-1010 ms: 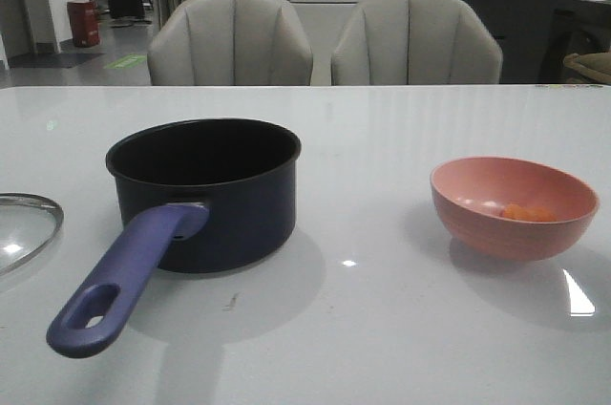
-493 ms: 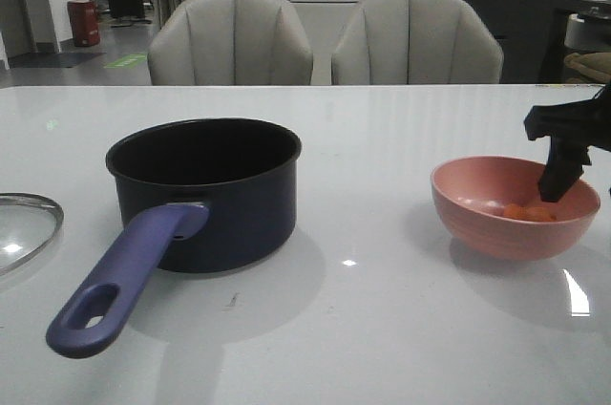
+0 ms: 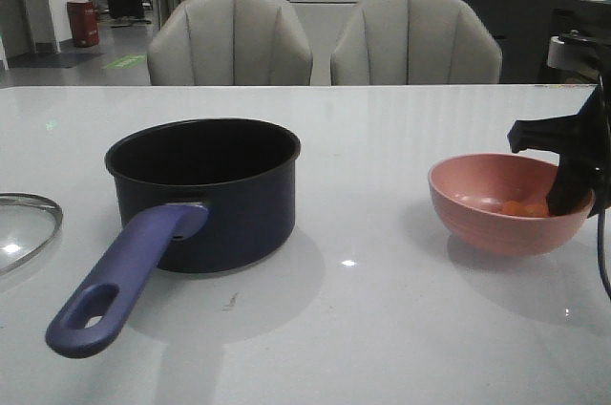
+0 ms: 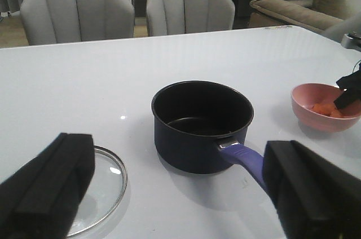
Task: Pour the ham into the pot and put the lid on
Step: 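Lift the pink bowl and carry it over the saucepan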
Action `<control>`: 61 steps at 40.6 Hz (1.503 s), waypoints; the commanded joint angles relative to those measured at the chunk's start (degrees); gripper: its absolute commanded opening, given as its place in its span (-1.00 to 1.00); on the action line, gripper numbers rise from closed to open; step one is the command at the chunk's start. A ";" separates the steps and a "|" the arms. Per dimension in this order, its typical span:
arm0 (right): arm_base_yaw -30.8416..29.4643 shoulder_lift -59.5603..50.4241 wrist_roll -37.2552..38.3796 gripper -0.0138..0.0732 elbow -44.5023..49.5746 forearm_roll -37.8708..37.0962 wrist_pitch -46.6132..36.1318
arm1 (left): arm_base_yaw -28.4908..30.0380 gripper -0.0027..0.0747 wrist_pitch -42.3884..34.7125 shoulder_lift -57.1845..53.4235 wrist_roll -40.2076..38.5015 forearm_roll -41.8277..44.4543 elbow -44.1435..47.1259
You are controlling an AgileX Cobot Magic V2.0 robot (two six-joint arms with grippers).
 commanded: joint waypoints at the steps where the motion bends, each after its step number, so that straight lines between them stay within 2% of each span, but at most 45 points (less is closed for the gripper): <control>1: -0.25 -2.35 -0.29 -0.37 -1.49 -0.14 -2.02 | -0.40 0.72 -4.07 -0.15 -0.08 -0.30 -1.51; 7: -0.25 -2.57 -0.24 -0.37 -1.86 0.06 -1.66 | -0.40 0.72 -4.07 -0.15 -0.08 -0.30 -1.51; 16: 1.30 -7.23 -0.35 -0.37 -6.83 0.23 5.47 | -0.40 0.72 -4.07 -0.15 -0.08 -0.30 -1.51; 21: 4.83 -10.41 -0.81 -0.37 -9.37 0.23 6.22 | -0.40 0.72 -4.07 -0.15 -0.08 -0.30 -1.51; 30: 15.36 -12.38 -0.89 -0.37 -13.56 0.23 2.39 | -0.40 0.72 -4.07 -0.15 -0.08 -0.30 -1.51; 37: 23.11 -11.17 -0.89 -0.37 -15.09 -0.40 -7.71 | -0.40 0.72 -4.07 -0.15 -0.08 -0.30 -1.51; 42: 26.44 -9.31 -0.93 -0.37 -15.49 -2.81 -16.45 | -0.40 0.72 -4.07 -0.15 -0.08 -0.30 -1.51; 50: 28.80 -4.80 -1.91 -0.37 -15.49 -12.75 -32.37 | -0.40 0.72 -4.07 -0.15 -0.08 -0.30 -1.51; 53: 29.00 -3.04 -4.66 -0.37 -15.49 -15.71 -37.77 | -0.40 0.72 -4.07 -0.15 -0.08 -0.30 -1.51; 61: 29.19 0.01 -15.36 -0.37 -15.49 -14.05 -49.87 | -0.40 0.72 -4.07 -0.15 -0.08 -0.30 -1.51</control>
